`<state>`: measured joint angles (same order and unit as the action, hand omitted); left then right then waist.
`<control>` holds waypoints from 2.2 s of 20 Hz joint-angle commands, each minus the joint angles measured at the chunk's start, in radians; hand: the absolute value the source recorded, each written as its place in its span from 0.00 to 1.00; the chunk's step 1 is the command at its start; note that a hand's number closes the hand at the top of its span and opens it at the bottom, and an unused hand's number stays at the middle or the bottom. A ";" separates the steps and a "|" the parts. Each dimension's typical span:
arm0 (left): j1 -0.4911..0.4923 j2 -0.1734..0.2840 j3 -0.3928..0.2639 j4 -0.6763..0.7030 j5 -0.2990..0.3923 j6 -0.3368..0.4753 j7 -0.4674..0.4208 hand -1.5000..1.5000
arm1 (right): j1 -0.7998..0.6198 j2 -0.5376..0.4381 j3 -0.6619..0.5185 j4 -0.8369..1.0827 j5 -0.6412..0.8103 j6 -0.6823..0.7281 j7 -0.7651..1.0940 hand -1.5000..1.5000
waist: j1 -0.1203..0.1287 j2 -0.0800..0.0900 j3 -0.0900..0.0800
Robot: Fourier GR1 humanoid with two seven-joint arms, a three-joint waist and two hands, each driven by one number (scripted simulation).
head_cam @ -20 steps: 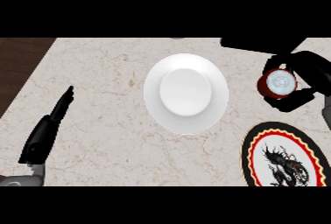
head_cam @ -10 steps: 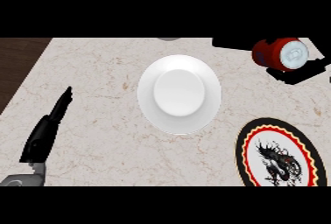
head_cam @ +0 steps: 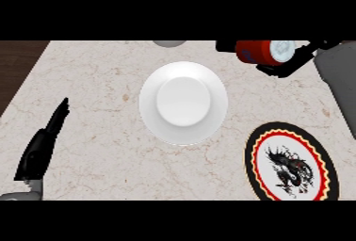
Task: Pick the can from the plate and place it in the plate
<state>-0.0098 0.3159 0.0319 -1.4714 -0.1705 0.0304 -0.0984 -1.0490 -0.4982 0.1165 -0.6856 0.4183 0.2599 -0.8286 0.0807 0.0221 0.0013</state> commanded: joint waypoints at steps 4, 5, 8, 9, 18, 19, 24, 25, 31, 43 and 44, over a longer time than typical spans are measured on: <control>0.021 -0.007 0.016 0.013 -0.011 0.013 -0.022 0.50 | -0.135 0.200 0.033 0.159 0.031 -0.003 0.009 1.00 | -0.032 -0.010 -0.001; 0.091 0.012 0.029 -0.067 0.015 -0.013 -0.005 0.50 | -0.147 0.171 0.032 0.172 0.034 0.042 -0.007 1.00 | -0.032 -0.014 -0.001; 0.059 0.007 0.044 -0.001 0.005 -0.004 -0.031 0.50 | -0.195 0.284 0.053 0.187 0.058 0.005 0.100 1.00 | -0.047 -0.016 -0.002; 0.042 0.032 0.059 -0.030 0.014 -0.021 0.014 0.50 | -0.180 0.292 0.071 0.173 0.067 0.033 0.110 1.00 | -0.055 -0.019 -0.001; 0.097 -0.032 0.024 -0.083 -0.021 0.013 0.019 0.50 | -0.141 0.468 0.156 0.258 0.197 -0.076 0.159 1.00 | -0.056 -0.019 -0.001; 0.057 -0.052 0.020 -0.024 -0.042 0.038 0.007 0.50 | -0.149 0.484 0.157 0.258 0.199 -0.053 0.170 1.00 | -0.062 -0.018 -0.001; 0.045 -0.035 0.029 -0.015 -0.014 -0.005 -0.022 0.50 | -0.122 0.497 0.126 0.351 0.071 -0.007 0.239 1.00 | -0.037 -0.012 -0.002; 0.056 -0.001 0.044 -0.016 -0.013 -0.028 -0.035 0.50 | -0.108 0.497 0.157 0.378 0.082 -0.081 0.258 1.00 | -0.018 -0.007 -0.002; -0.025 -0.035 0.025 0.010 -0.031 -0.018 0.011 0.50 | -0.056 0.498 0.277 0.316 -0.024 -0.131 0.333 0.00 | -0.004 -0.007 -0.001; 0.035 -0.027 0.055 0.041 -0.035 -0.012 -0.064 0.50 | -0.172 0.422 -0.063 0.451 -0.266 -0.093 0.306 0.00 | -0.034 0.000 -0.002; 0.001 -0.026 0.052 0.001 -0.015 -0.031 0.002 0.50 | -0.190 0.414 -0.092 0.461 -0.295 -0.070 0.326 0.00 | -0.033 -0.001 -0.001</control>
<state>0.0276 0.2904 0.0803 -1.4711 -0.1974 0.0114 -0.1288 -1.2058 -0.0419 0.1069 -0.2687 0.1880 0.1632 -0.5201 0.0517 0.0171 0.0002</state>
